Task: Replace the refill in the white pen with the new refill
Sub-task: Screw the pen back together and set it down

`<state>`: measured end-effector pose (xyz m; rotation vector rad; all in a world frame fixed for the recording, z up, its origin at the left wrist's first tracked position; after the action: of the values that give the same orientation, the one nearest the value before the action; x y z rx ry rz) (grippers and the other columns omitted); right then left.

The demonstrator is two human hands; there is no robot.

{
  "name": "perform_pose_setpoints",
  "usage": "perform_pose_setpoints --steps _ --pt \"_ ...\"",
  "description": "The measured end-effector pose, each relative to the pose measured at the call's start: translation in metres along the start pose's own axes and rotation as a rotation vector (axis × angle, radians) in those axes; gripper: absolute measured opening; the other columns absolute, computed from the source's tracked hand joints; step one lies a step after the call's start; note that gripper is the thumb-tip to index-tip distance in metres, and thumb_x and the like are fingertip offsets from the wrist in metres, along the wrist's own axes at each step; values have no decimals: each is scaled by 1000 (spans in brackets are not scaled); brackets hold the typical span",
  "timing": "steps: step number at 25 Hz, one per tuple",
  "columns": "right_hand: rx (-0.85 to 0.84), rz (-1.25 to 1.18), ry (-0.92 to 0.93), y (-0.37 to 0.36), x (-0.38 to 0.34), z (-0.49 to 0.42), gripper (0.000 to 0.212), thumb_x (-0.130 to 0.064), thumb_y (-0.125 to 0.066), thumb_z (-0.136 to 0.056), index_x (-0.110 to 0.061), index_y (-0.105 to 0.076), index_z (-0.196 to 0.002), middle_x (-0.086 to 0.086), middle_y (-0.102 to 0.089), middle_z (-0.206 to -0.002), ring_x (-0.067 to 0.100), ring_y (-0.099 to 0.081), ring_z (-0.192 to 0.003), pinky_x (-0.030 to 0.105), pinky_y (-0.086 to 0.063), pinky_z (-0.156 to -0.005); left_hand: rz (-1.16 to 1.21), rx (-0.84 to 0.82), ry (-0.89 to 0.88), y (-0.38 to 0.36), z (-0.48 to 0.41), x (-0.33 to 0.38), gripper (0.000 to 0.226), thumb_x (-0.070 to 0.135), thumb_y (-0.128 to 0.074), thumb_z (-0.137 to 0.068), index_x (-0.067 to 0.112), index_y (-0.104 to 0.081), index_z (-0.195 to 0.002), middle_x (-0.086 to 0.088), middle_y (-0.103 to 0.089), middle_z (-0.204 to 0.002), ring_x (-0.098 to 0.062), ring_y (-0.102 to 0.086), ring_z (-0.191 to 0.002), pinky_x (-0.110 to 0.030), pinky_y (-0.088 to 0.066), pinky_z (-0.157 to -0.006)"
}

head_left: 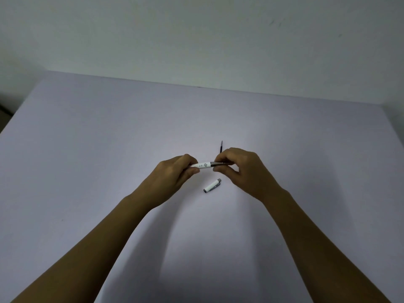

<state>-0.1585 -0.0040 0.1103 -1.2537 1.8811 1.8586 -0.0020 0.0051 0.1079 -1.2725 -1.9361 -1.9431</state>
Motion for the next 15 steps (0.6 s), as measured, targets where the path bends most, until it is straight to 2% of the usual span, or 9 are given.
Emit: perform_pose_setpoints --steps 3,6,7,10,11,13,15 --pt "-21 19 -54 -1 6 -1 23 -31 -57 -89 -11 -67 -84 1 -66 -72 16 -58 -65 32 -50 -63 -2 -6 -20 -1 -1 2 20 25 -48 -91 7 -55 -93 6 -48 -70 -7 -37 -52 -9 -34 -56" --pt "7 -49 -38 1 3 0 16 -25 -66 -83 -13 -66 -94 -9 -65 -83 5 -61 -77 19 -51 -75 12 -7 -14 -2 -2 1 20 25 -47 -90 7 -55 -93 7 -47 -69 -3 -38 -51 -8 -34 -55" --pt "18 -53 -16 2 2 0 13 -22 -67 -83 -13 -66 -93 -9 -64 -82 5 -61 -77 18 -51 -75 10 -12 -14 -2 -2 1 21 26 -47 -90 7 -55 -93 7 -47 -69 -4 -38 -51 -10 -34 -53" --pt "-7 -46 -75 0 8 -3 12 -22 -61 -87 -13 -70 -85 1 -68 -71 14 -60 -65 28 -49 -61 -14 -19 -29 -5 -2 2 24 29 -45 -90 8 -56 -93 6 -48 -70 -10 -37 -54 -13 -29 -50" --pt "-17 -55 -96 -1 10 -3 13 -24 -61 -87 -14 -70 -86 2 -69 -72 14 -60 -65 29 -49 -60 -9 -17 -26 -5 -2 1 25 30 -44 -90 8 -56 -93 7 -49 -70 -11 -37 -54 -13 -30 -51" --pt "-20 -64 -78 0 8 -2 15 -26 -65 -84 -15 -67 -93 -3 -68 -81 6 -62 -74 21 -52 -70 4 -13 -19 -5 -2 1 26 31 -43 -90 9 -55 -93 7 -49 -70 -11 -37 -54 -10 -32 -52" --pt "-18 -35 -16 -2 3 -2 12 -23 -64 -85 -13 -67 -91 -1 -70 -81 9 -63 -74 27 -54 -73 -9 -20 -25 -4 -2 2 26 31 -43 -90 8 -56 -94 5 -51 -70 -12 -39 -55 -12 -30 -51"
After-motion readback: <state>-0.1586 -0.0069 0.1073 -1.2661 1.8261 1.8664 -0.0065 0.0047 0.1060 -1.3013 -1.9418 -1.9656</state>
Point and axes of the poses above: each hand's wrist, its own z-axis away from the middle knuckle, its own y-axis out of the back of the hand, x = y × z, the point moved 7 cm from there along -z, towards the middle knuckle
